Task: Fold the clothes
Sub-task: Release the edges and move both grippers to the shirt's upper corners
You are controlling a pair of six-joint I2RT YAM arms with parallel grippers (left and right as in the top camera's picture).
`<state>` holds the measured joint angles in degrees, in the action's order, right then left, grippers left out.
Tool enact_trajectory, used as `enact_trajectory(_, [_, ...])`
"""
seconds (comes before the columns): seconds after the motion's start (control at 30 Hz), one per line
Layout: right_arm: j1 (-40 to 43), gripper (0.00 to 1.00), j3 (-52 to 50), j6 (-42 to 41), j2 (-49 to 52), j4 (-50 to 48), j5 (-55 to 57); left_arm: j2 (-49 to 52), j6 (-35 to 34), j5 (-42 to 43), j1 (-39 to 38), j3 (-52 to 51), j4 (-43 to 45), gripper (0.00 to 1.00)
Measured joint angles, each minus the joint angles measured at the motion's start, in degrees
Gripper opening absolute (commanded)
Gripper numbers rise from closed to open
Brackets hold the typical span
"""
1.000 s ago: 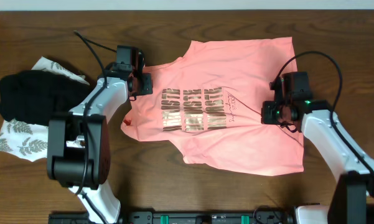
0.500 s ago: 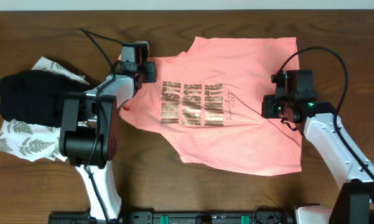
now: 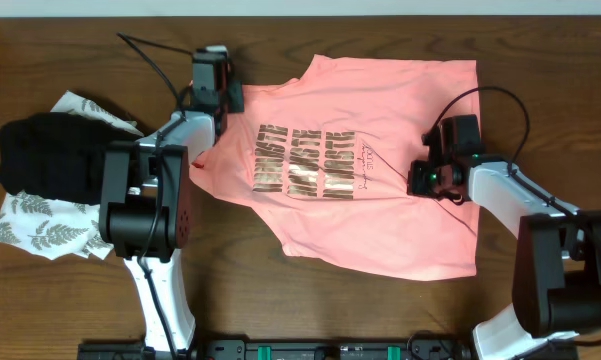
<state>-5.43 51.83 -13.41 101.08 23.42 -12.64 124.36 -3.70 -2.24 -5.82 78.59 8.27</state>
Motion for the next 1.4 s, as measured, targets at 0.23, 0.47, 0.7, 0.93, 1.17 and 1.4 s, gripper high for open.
enact_trajectory(0.23, [0.02,0.01,2.67,-0.55,3.15,0.98,-1.62,0.00,1.01,-0.70,0.31,4.70,-4.20,0.07])
enact_trajectory(0.47, [0.46,0.01,4.90,-5.73,3.67,5.31,7.80,0.00,1.01,1.49,0.31,4.70,-11.76,0.07])
enact_trajectory(0.7, [9.94,0.02,5.51,-9.44,3.26,10.25,15.65,0.00,1.03,4.35,0.26,4.70,-12.31,0.09])
enact_trajectory(0.93, [17.14,0.18,3.78,-0.13,1.20,7.80,12.11,0.00,1.18,6.16,-0.22,4.70,-13.73,0.15])
enact_trajectory(1.17, [17.20,0.32,-0.68,6.40,-6.69,9.03,3.48,-2.27,2.64,6.97,-3.30,4.63,-24.98,0.15])
enact_trajectory(1.4, [16.85,0.16,-0.63,5.77,-19.96,12.00,-2.99,-9.75,3.54,7.48,-10.97,4.81,-37.05,0.10])
